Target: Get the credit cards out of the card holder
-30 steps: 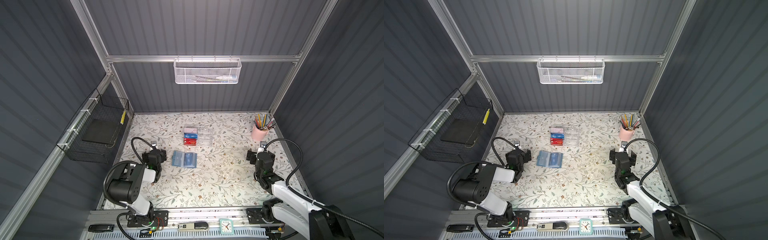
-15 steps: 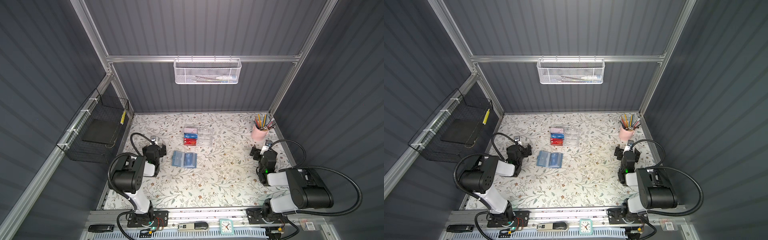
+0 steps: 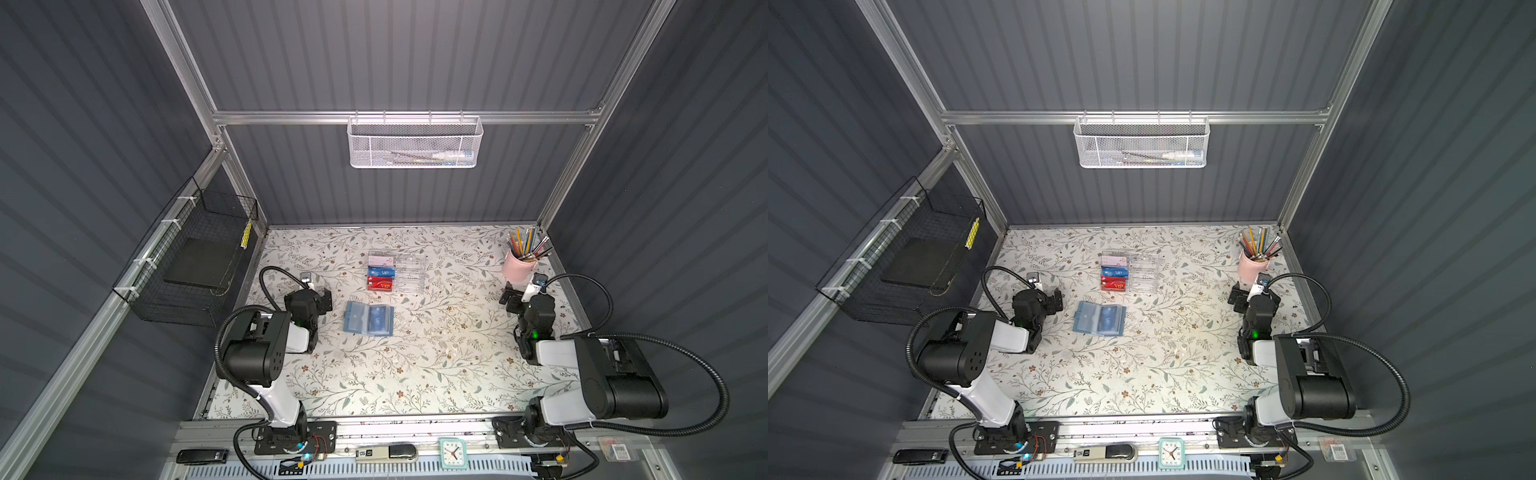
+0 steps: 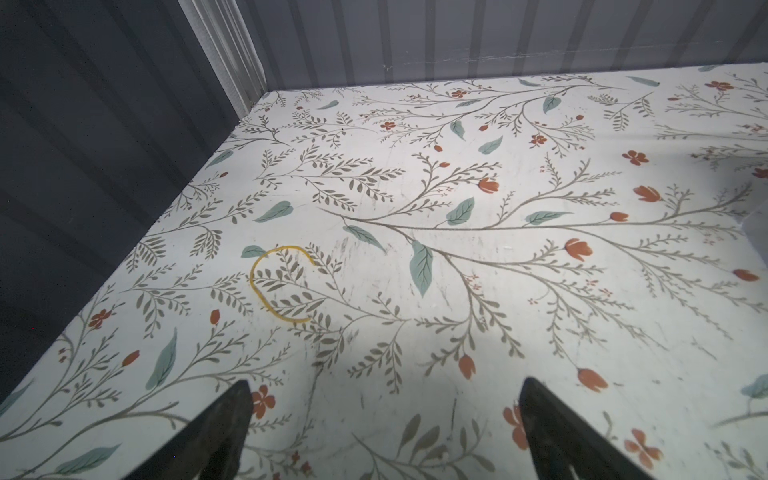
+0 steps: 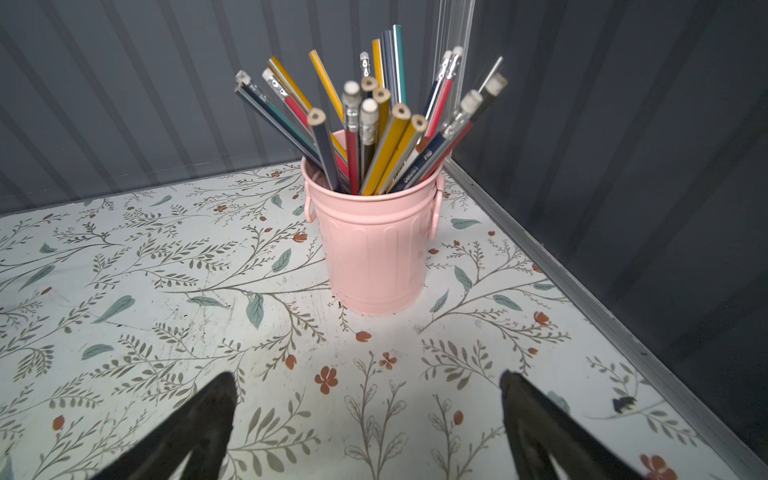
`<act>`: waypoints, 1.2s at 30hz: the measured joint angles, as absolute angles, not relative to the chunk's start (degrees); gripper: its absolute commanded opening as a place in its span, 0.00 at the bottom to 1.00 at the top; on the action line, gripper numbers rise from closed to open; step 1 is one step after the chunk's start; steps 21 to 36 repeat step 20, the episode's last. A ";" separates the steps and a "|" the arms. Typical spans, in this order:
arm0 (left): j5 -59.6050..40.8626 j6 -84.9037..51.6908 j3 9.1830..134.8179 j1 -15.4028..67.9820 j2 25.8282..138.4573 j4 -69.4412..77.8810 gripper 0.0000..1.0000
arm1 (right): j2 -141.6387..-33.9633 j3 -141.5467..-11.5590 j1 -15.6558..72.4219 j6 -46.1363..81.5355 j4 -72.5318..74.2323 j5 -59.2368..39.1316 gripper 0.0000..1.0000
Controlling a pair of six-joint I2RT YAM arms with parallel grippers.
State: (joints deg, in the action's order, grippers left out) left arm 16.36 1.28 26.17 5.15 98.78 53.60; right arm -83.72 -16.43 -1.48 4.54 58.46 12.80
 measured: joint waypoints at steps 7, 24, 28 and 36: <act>16.34 1.28 26.20 5.15 98.78 53.60 1.00 | -83.72 -16.45 -1.45 4.54 58.43 12.80 0.99; 16.34 1.28 26.20 5.15 98.78 53.60 1.00 | -83.74 -16.80 -1.45 4.47 58.17 11.73 0.99; 16.34 1.28 26.20 5.15 98.78 53.60 1.00 | -83.74 -16.80 -1.45 4.47 58.17 11.73 0.99; 16.34 1.28 26.20 5.15 98.78 53.60 1.00 | -83.74 -16.80 -1.45 4.47 58.17 11.73 0.99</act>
